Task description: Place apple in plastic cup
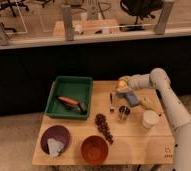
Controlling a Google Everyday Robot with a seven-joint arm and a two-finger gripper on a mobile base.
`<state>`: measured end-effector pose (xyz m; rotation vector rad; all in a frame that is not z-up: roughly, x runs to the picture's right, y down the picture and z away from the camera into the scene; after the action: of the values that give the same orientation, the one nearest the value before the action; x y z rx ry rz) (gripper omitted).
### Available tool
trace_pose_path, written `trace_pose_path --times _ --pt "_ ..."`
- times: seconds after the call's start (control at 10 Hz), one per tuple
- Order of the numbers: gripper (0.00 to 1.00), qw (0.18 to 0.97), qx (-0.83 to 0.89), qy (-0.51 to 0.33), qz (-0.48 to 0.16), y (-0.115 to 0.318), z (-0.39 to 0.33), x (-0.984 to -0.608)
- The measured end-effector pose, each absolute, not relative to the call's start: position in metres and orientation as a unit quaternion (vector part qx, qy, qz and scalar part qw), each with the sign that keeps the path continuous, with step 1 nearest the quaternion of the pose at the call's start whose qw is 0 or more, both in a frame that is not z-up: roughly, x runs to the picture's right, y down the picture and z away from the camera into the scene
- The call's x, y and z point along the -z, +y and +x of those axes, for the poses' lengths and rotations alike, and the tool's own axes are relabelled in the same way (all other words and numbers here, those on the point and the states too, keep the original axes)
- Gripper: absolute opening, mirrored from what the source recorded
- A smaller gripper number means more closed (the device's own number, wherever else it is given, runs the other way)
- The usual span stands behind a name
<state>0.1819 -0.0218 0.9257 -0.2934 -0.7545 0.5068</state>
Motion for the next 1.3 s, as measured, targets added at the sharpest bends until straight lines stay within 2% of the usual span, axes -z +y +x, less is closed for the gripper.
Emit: trace_pose_path --times 0.1,0.2,0.9,1.3 --pt "0.78 0.887 -0.242 -0.365 -0.143 -0.022 0.178 -0.926" --pt "0.8 0.887 -0.242 -0.366 -0.144 -0.021 0.176 -0.927" --pt "0.8 0.89 -0.228 -0.371 -0.137 -0.021 0.172 -0.92" --pt "0.8 0.883 -0.2 -0.403 -0.131 -0.035 0.182 -0.894"
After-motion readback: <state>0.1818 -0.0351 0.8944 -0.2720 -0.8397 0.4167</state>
